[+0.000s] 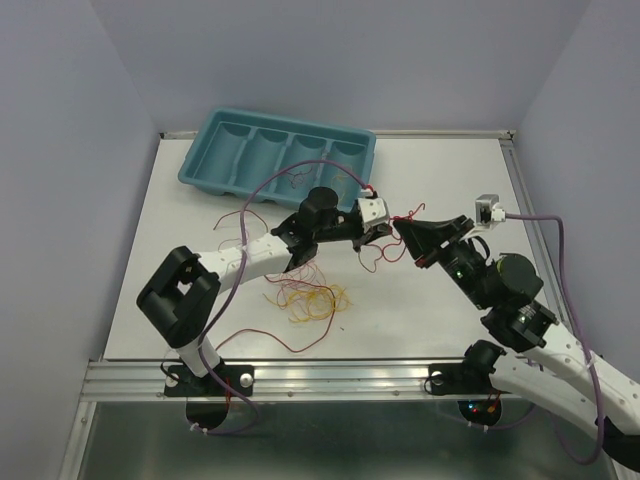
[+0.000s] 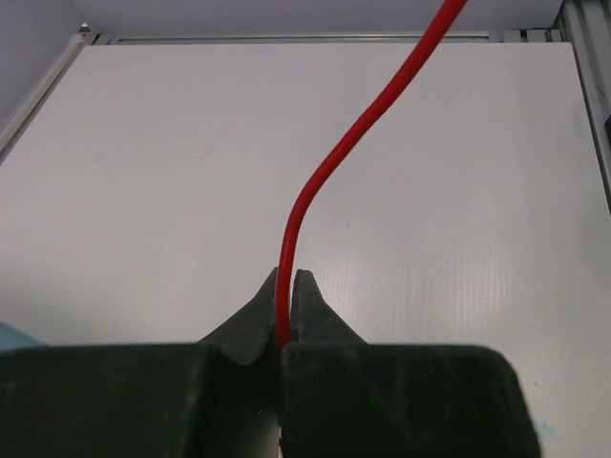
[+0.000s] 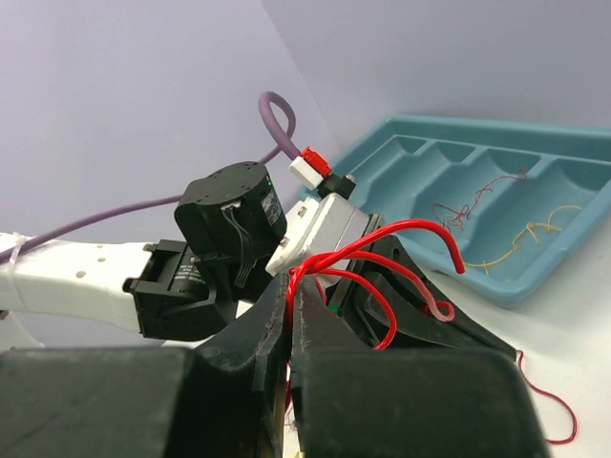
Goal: Untangle the cables
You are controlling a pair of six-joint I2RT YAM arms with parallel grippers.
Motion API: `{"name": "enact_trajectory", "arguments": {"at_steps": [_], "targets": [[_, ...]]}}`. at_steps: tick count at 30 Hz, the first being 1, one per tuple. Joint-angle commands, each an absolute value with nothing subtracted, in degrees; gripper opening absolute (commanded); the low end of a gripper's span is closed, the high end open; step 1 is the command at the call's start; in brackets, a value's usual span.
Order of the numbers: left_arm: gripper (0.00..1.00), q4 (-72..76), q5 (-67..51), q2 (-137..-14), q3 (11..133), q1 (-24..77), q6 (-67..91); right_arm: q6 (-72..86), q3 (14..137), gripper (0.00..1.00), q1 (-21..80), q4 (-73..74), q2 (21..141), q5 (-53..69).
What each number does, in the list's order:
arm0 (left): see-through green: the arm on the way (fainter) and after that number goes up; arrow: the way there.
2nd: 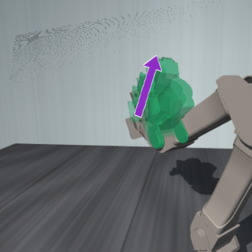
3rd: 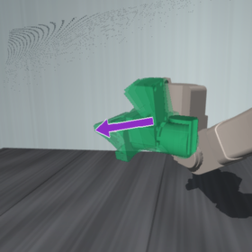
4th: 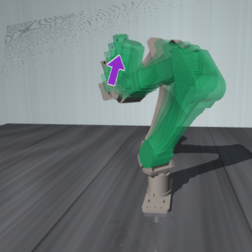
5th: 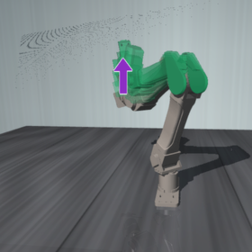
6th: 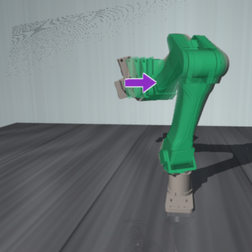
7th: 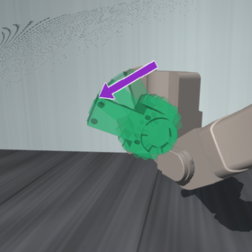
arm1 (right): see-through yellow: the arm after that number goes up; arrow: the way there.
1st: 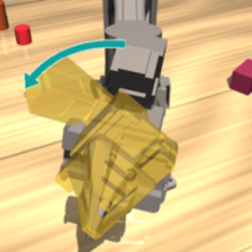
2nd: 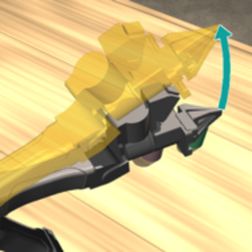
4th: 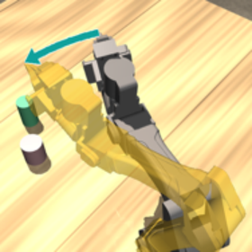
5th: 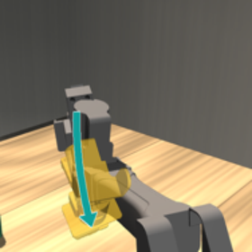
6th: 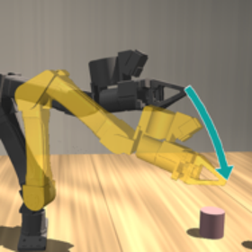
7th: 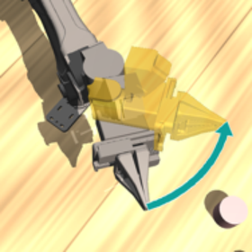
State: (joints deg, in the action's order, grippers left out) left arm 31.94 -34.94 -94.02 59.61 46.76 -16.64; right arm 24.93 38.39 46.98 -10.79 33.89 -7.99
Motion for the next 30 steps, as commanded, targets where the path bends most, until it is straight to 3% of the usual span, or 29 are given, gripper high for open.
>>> {"name": "enact_trajectory", "arguments": {"at_steps": [1, 10, 15, 20, 24, 30], "targets": [[0.00, 34.98, -31.56, -89.04, 58.19, 45.53, -17.31, 24.35, 37.35, 0.01, 47.20, -14.24, 31.47, -7.47], [0.00, 30.60, -26.20, -80.25, 59.49, 39.38, -14.32, 23.56, 44.03, 0.01, 47.20, -3.08, 31.81, -8.18], [0.00, 16.12, -22.52, -79.28, 71.97, 39.46, -14.94, 23.29, 47.19, 0.01, 47.20, -0.70, 39.98, -3.96], [0.00, 6.70, -18.64, -77.34, 79.88, 39.46, -16.43, 22.42, 48.43, 0.01, 47.20, -0.18, 47.89, -6.59], [0.00, -8.91, -19.16, -79.36, 91.38, 39.64, -17.40, 20.66, 48.52, 0.01, 47.20, -0.18, 51.32, -9.14], [0.00, -19.15, -18.04, -79.37, 97.38, 44.54, -15.91, 16.61, 45.45, 0.01, 47.20, -6.85, 52.82, 6.31]]}}
